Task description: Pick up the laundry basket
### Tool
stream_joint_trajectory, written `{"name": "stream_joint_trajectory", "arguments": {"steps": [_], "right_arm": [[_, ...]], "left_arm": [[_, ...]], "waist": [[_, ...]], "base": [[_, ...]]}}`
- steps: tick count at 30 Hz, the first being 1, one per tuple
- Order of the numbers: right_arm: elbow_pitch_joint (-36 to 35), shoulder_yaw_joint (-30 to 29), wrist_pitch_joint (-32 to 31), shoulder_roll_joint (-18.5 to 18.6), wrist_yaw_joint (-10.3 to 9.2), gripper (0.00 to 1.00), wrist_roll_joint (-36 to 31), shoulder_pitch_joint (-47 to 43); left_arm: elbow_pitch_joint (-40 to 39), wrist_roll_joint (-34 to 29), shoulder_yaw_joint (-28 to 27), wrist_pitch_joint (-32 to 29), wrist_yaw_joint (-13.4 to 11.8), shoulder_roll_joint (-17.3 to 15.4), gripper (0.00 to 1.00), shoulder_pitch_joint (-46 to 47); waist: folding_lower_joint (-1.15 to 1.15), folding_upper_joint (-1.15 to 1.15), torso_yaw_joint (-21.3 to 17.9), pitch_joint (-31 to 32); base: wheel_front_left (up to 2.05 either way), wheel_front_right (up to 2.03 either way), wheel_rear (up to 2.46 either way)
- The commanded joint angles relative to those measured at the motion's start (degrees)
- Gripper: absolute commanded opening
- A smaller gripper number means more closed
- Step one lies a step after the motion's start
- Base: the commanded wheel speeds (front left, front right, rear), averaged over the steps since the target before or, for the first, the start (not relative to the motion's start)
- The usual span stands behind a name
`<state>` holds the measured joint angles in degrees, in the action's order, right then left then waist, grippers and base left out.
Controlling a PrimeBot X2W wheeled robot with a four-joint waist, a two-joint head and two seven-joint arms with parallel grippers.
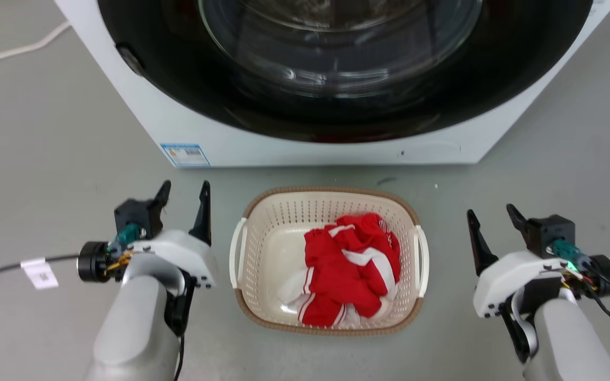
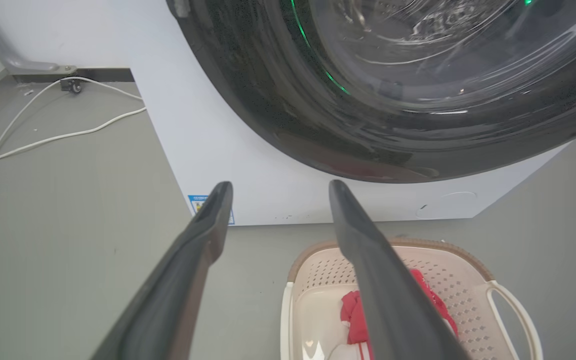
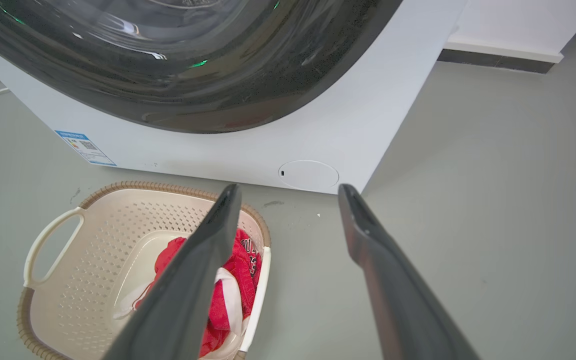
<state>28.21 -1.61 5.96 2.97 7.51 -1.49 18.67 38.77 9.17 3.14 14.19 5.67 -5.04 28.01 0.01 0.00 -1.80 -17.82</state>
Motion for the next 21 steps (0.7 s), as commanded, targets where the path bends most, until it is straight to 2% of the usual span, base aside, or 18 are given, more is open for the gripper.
{"name": "stream_joint_trajectory", "arguments": {"steps": [1, 11, 21], "right_arm": [[1.3, 0.4, -0.3, -0.2, -0.04, 1.0, 0.6, 1.9], [14.8, 5.1, -4.7, -0.2, -0.04, 1.0, 4.4, 14.7], [27.4, 12.3, -8.0, -0.1, -0.04, 1.0, 12.3, 26.1]], "left_arm": [[1.3, 0.3, 0.1, -0.3, 0.3, -0.3, 1.0, 2.0], [14.4, 3.6, 3.8, -8.4, 1.7, -3.1, 1.0, 14.8], [20.9, 12.1, 13.5, -18.4, 1.8, -6.0, 1.0, 22.9]], "waist": [[-0.01, 0.0, -1.1, -3.8], [-0.01, 0.0, -2.7, -13.3], [-0.01, 0.0, -4.3, -20.5]], "base": [[0.0, 0.0, 0.0], [0.0, 0.0, 0.0], [0.0, 0.0, 0.0]]}}
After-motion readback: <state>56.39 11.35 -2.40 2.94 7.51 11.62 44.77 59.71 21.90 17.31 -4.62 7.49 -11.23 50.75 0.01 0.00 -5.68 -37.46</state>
